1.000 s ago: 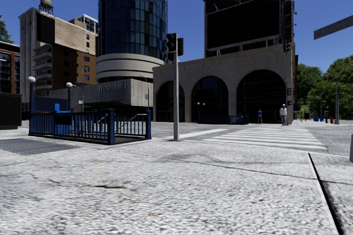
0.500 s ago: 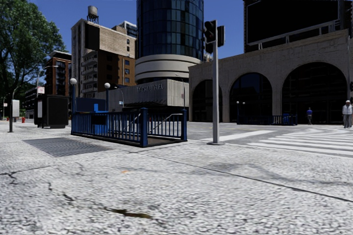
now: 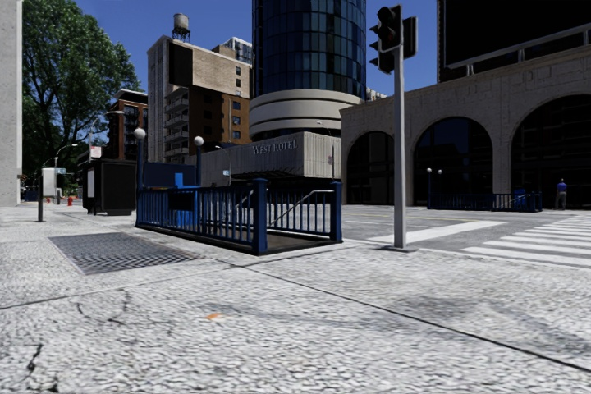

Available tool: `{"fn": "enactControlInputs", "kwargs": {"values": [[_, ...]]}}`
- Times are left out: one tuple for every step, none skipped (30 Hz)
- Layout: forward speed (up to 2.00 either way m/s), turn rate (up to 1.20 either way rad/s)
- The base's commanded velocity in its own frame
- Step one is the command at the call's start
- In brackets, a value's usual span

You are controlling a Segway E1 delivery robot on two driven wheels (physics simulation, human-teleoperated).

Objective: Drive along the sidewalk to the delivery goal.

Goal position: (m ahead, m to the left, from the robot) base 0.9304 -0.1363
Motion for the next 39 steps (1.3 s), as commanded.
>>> {"fn": "enactControlInputs", "kwargs": {"values": [[1.40,0.00],[1.40,0.00],[1.40,0.00],[1.40,0.00],[1.40,0.00],[1.40,0.00],[1.40,0.00],[1.40,0.00],[1.40,0.00],[1.40,0.00],[1.40,0.00],[1.40,0.00],[1.40,0.00],[1.40,0.00],[1.40,0.00],[1.33,0.00],[0.00,0.00],[0.00,0.00],[0.00,0.00],[0.00,0.00],[0.00,0.00],[0.00,0.00],[0.00,0.00],[0.00,0.00],[0.00,0.00],[0.00,0.00],[0.00,0.00],[0.00,0.00],[0.00,0.00],[0.00,0.00],[0.00,0.00],[0.00,0.00],[0.00,0.00],[0.00,0.00],[0.00,0.00],[0.00,0.00],[0.00,0.00],[0.00,0.00],[0.00,0.00]]}}
